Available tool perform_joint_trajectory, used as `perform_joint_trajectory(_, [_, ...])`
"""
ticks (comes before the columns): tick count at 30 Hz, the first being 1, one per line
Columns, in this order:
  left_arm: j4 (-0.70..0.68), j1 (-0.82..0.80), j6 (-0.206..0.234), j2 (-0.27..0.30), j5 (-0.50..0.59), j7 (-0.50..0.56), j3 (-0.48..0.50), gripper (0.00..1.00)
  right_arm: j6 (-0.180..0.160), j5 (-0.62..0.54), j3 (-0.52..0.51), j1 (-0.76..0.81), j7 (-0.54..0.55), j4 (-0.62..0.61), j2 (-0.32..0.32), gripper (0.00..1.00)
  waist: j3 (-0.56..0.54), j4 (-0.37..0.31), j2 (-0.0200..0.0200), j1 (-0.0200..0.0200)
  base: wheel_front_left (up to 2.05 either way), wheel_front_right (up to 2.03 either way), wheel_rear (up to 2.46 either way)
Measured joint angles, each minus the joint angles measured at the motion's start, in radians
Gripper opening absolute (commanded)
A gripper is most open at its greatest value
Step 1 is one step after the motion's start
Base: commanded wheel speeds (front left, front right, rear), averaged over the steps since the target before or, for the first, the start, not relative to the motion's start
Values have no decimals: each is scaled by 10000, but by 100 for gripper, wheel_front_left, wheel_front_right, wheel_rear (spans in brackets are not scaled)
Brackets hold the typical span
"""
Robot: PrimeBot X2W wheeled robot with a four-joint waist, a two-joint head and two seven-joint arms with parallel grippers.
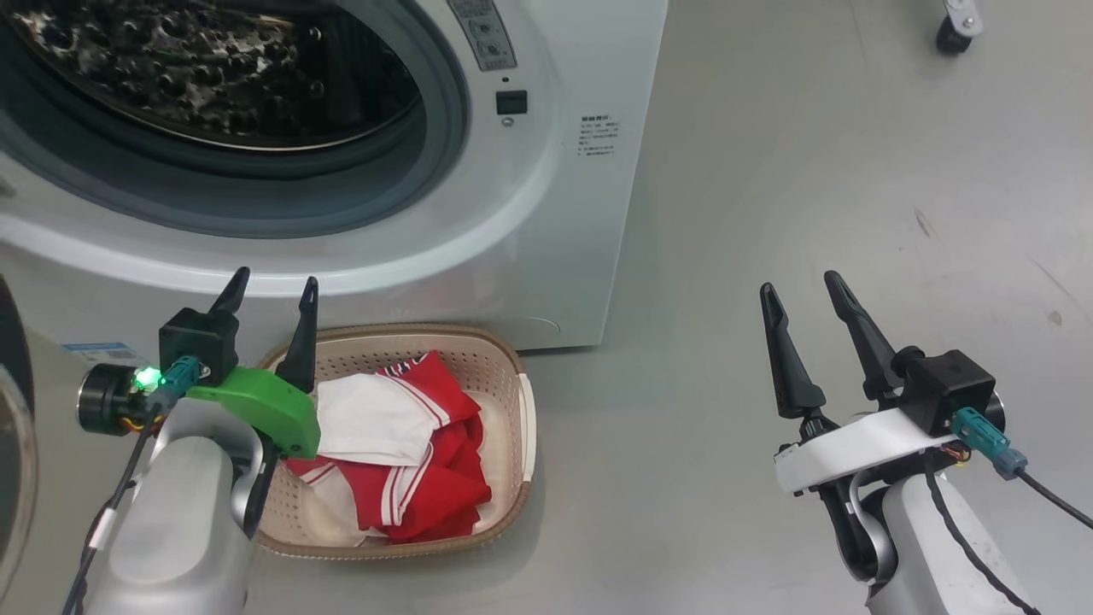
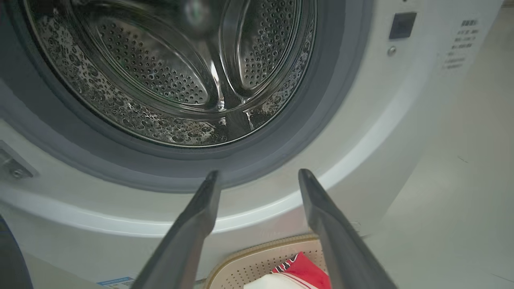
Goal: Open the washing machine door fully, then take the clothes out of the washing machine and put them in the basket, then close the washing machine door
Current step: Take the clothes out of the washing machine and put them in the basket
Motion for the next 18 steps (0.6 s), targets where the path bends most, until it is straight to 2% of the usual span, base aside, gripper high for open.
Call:
perform_joint_trajectory(7, [-1457,808,2,-8,-132,0,374,100,0,0,-153,240,0,-10,0,100,-702,430,0,0,0,0,0])
perform_joint_trajectory(18, [-2949,2603,48,-140,-362,0,853,100,-2,-2,-213,910,0,-4,10,100,-1614,752,0,0,0,0,0])
